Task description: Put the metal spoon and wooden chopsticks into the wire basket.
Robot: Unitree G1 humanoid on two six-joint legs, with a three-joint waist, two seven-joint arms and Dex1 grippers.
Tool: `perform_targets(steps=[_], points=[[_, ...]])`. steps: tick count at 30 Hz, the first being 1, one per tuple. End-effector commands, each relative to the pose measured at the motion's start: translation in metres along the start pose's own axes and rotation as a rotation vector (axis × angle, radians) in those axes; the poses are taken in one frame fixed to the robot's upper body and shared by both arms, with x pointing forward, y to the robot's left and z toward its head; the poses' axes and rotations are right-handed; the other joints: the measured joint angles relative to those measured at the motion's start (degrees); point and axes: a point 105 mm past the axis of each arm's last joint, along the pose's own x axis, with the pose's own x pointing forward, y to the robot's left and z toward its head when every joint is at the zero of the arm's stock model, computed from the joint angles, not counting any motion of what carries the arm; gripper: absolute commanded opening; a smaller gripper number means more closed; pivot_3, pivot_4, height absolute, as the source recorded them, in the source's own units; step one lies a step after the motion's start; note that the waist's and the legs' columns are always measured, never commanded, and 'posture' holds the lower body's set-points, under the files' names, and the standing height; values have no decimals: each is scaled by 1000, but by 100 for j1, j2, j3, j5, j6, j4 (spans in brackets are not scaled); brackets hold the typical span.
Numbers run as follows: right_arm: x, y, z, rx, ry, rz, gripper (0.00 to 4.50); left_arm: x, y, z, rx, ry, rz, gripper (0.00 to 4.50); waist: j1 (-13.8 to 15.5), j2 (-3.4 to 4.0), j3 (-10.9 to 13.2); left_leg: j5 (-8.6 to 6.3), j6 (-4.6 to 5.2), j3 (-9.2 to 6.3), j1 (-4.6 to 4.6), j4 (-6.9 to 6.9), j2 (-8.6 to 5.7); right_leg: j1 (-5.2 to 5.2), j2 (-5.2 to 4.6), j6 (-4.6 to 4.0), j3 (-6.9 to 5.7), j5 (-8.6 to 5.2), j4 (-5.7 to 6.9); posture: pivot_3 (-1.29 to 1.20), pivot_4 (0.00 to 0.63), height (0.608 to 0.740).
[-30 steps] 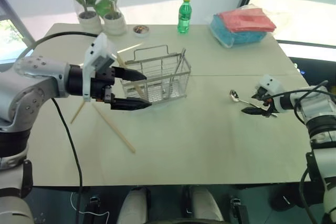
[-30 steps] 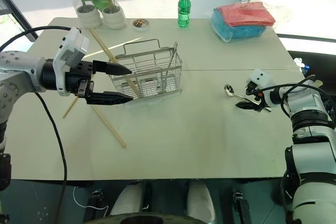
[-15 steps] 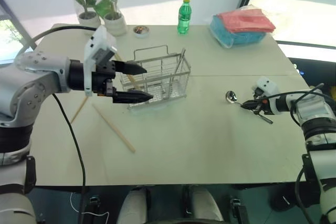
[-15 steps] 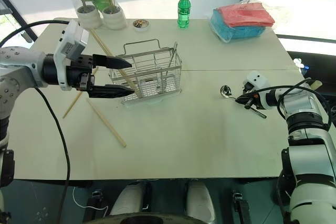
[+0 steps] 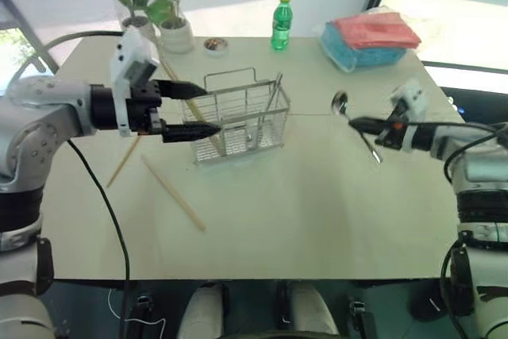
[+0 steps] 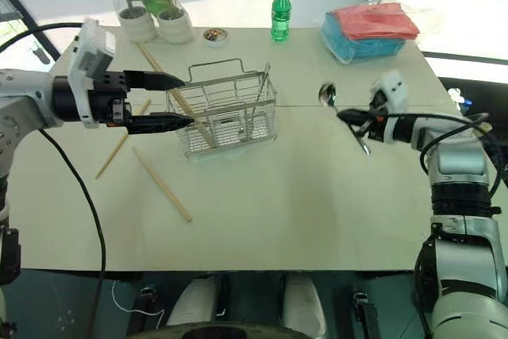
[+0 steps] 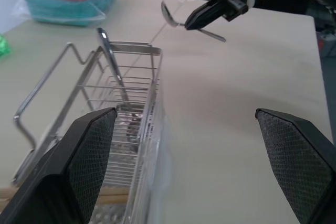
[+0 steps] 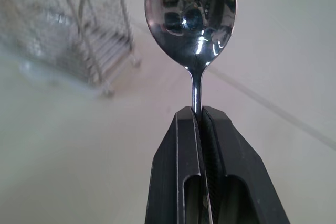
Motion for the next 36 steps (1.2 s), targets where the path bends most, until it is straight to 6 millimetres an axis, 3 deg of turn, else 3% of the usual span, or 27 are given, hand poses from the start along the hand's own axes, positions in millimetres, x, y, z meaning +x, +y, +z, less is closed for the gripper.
perform_targets(steps=[1,8,11,14,19,23,32,35,36], points=[[-8,7,30,13,-118,-14,35,-7,3,11,41,-44,46,4500,26,-2,-1,0,0,1,0,1,-1,2,0,0,1,0,-4,0,150,717],[17,42,121,136,-443,71,35,-13,14,15,41,-70,112,4500,-63,5,3,0,0,2,-6,1,0,-15,1,-2,5,2,8,0,150,717],[35,58,147,144,-530,93,35,-12,15,16,42,-76,120,4500,-66,-2,-1,0,1,-2,-1,-4,2,-19,4,-2,4,2,29,0,150,717],[51,69,159,158,-568,112,35,-12,16,16,46,-77,125,4500,-41,-5,-3,0,1,-4,-4,-4,1,-21,4,-2,4,1,52,0,150,717],[80,87,157,132,-588,118,35,-15,16,15,47,-75,137,4500,-50,-6,-3,0,1,-4,-8,3,-2,-21,2,-3,5,1,51,0,150,717],[109,100,135,100,-586,114,35,-18,15,13,48,-62,145,4500,-92,-7,-4,0,1,-4,-7,-1,0,-27,3,-3,5,1,56,0,150,717],[137,109,92,118,-572,52,35,-18,14,16,56,-65,148,4500,-90,-6,-3,0,0,-5,-8,-2,0,-30,4,-3,6,1,59,0,150,717],[141,106,84,142,-553,14,941,-18,15,17,57,-68,150,4500,-90,-6,-3,1,0,-7,-7,-3,0,-30,4,-3,6,1,59,0,150,717],[140,106,83,139,-553,8,1456,-18,16,17,57,-69,151,4500,-89,-6,-3,1,0,-6,-7,-2,0,-29,4,-3,6,1,60,0,150,717]])
